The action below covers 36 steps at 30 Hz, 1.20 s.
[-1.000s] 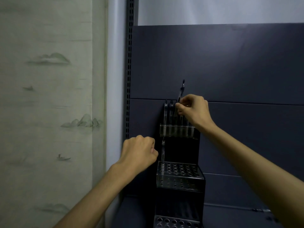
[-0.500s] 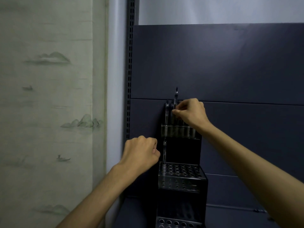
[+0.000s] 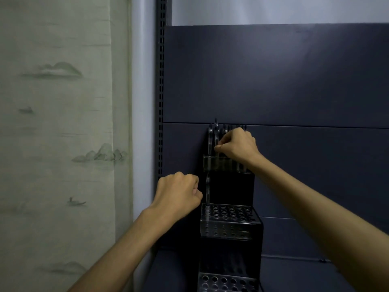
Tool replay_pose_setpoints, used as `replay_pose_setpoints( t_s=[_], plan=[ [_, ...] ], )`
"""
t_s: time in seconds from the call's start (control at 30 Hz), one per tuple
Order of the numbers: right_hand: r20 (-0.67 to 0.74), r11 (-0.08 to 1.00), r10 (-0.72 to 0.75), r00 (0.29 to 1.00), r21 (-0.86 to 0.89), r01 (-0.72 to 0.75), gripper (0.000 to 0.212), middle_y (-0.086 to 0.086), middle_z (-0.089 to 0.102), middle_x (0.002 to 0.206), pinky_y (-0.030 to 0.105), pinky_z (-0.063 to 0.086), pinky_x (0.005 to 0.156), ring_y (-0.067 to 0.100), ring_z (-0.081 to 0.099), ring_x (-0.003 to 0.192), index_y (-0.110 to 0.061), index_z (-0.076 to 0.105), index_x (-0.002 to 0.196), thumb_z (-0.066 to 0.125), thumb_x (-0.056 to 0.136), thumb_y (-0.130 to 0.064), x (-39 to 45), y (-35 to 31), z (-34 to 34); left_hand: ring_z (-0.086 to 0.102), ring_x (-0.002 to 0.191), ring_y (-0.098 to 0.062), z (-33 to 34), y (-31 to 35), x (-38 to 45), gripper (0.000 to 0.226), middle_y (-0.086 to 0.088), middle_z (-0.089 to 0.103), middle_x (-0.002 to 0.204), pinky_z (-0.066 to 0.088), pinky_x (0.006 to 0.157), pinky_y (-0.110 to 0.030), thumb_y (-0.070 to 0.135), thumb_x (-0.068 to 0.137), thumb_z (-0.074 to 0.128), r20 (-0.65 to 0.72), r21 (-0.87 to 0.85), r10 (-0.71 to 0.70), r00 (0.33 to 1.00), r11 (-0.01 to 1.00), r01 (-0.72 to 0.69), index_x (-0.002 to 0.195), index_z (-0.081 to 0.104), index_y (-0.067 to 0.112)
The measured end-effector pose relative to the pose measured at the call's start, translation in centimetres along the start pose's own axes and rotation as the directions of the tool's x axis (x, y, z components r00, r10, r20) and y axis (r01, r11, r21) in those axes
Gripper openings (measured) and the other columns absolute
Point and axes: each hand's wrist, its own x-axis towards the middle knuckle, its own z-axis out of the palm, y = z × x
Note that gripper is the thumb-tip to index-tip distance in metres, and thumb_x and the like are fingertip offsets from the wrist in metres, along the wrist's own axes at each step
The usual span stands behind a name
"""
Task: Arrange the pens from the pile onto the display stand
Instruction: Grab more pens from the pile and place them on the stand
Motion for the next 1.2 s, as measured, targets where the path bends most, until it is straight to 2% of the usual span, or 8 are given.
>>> replay_pose_setpoints(
  t_s=[0.23, 0.43, 0.57, 0.67, 0.8, 0.93, 1.07, 1.2],
  plan=[
    [0.02, 0.999, 0.042, 0.999, 0.033, -0.042, 0.013, 0.005, 0.073, 0.087, 0.03, 0.049, 0.074, 0.025, 0.065, 0.092, -0.015, 0.079, 0.081, 0.077, 0.081, -0.028, -0.9, 0.4, 0.8, 0.05, 0.062, -0.015, 0.0, -0.2, -0.2, 0.02, 0.008, 0.051, 0.062, 0.032, 0.054, -0.029, 0.027, 0.085, 0.051, 0.018, 0.004, -0.001, 1.0, 1.0, 0.001, 0.066, 0.044, 0.025],
    [-0.005, 0.998, 0.044, 0.999, 0.042, -0.044, 0.028, -0.003, 0.063, 0.065, 0.026, 0.041, 0.072, 0.016, 0.058, 0.076, -0.011, 0.076, 0.075, 0.077, 0.085, -0.036, -1.2, 0.5, 0.6, 0.049, 0.061, -0.014, -0.2, -0.2, -0.5, 0.02, 0.008, 0.049, 0.06, 0.032, 0.054, -0.029, 0.026, 0.084, 0.05, 0.04, 0.007, -0.009, 0.999, 1.0, 0.008, 0.066, 0.043, 0.024],
    [-0.08, 0.999, -0.01, 0.997, 0.047, 0.014, 0.019, -0.007, 0.065, 0.071, 0.029, 0.048, 0.072, 0.015, 0.063, 0.081, -0.019, 0.075, 0.08, 0.075, 0.087, -0.037, -2.3, 1.0, 0.4, 0.05, 0.061, -0.012, -0.4, 0.1, -0.8, 0.021, 0.008, 0.052, 0.061, 0.038, 0.057, -0.028, 0.032, 0.085, 0.053, 0.036, -0.019, -0.033, 0.999, 0.999, 0.033, 0.066, 0.049, 0.023],
    [-0.158, 0.994, -0.104, 0.982, -0.003, 0.105, 0.011, -0.014, 0.066, 0.075, 0.028, 0.05, 0.067, 0.012, 0.066, 0.079, -0.026, 0.074, 0.084, 0.07, 0.087, -0.036, -4.4, 1.6, -0.2, 0.055, 0.066, -0.009, -0.5, 0.7, -0.8, 0.023, 0.01, 0.058, 0.066, 0.043, 0.067, -0.029, 0.042, 0.085, 0.055, -0.008, -0.093, -0.053, 0.999, 0.994, 0.053, 0.07, 0.055, 0.024],
    [-0.125, 0.968, -0.203, 0.971, -0.176, 0.179, 0.012, -0.013, 0.062, 0.079, 0.03, 0.048, 0.062, 0.012, 0.063, 0.075, -0.028, 0.072, 0.088, 0.068, 0.086, -0.04, -7.9, 3.3, -1.6, 0.056, 0.092, -0.011, -0.5, 1.9, -0.4, 0.024, 0.012, 0.061, 0.094, 0.041, 0.089, -0.033, 0.05, 0.09, 0.053, -0.014, -0.18, 0.021, 1.0, 0.983, -0.024, 0.099, 0.061, 0.029],
    [-0.014, 0.933, -0.211, 0.977, -0.303, 0.197, 0.027, -0.007, 0.062, 0.096, 0.034, 0.051, 0.067, 0.016, 0.063, 0.089, -0.025, 0.069, 0.105, 0.065, 0.09, -0.046, -11.6, 6.4, -3.3, 0.052, 0.113, -0.012, 0.0, 4.6, -0.4, 0.038, 0.011, 0.058, 0.123, 0.038, 0.1, -0.035, 0.049, 0.094, 0.051, -0.014, -0.266, 0.108, 0.994, 0.958, -0.108, 0.128, 0.055, 0.032],
    [0.084, 0.901, -0.164, 0.983, -0.393, 0.184, 0.045, -0.004, 0.063, 0.119, 0.034, 0.052, 0.081, 0.018, 0.061, 0.111, -0.026, 0.061, 0.129, 0.059, 0.093, -0.052, -14.2, 10.5, -5.0, 0.05, 0.12, -0.013, 1.0, 9.3, -1.3, 0.047, 0.011, 0.055, 0.135, 0.037, 0.103, -0.034, 0.048, 0.097, 0.046, 0.001, -0.287, 0.178, 0.984, 0.943, -0.17, 0.142, 0.046, 0.034],
    [0.092, 0.902, -0.152, 0.984, -0.395, 0.176, 0.049, -0.006, 0.061, 0.128, 0.032, 0.051, 0.086, 0.016, 0.058, 0.117, -0.027, 0.056, 0.136, 0.054, 0.095, -0.054, -15.9, 14.9, -7.6, 0.045, 0.127, -0.011, 2.6, 14.8, -1.7, 0.051, 0.013, 0.049, 0.144, 0.034, 0.104, -0.032, 0.048, 0.098, 0.045, 0.013, -0.292, 0.205, 0.979, 0.937, -0.193, 0.147, 0.041, 0.034]
  ],
)
